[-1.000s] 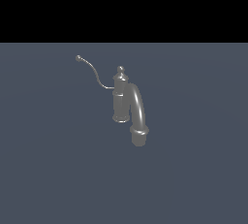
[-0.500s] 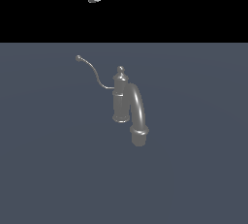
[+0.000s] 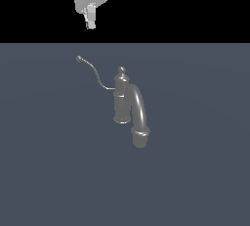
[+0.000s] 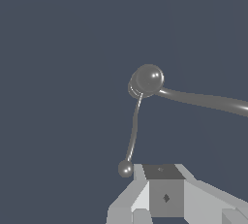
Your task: Turn on the faucet by rotating a designated handle.
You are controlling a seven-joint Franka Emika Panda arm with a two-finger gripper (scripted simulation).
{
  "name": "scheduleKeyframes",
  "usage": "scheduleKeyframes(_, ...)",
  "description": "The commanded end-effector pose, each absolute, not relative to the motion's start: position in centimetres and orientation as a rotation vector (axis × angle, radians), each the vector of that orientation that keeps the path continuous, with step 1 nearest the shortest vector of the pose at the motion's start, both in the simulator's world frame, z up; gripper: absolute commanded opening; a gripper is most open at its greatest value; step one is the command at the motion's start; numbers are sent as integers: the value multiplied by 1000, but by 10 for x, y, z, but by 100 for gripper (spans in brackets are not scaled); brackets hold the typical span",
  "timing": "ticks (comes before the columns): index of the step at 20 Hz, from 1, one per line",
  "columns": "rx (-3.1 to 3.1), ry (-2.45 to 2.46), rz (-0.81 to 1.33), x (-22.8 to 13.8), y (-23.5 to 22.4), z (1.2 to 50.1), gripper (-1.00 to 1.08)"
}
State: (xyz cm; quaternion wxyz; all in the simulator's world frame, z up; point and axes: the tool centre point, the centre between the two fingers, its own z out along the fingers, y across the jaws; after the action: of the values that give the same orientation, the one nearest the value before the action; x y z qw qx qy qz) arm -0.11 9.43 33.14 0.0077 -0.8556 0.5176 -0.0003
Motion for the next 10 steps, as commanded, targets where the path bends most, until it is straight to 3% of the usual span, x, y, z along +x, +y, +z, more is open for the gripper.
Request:
scheduleKeyframes(1,-2629,1695,1,8,101,317,-100)
scheduleKeyframes(10,-2479,1921,2,33,122,270,-100)
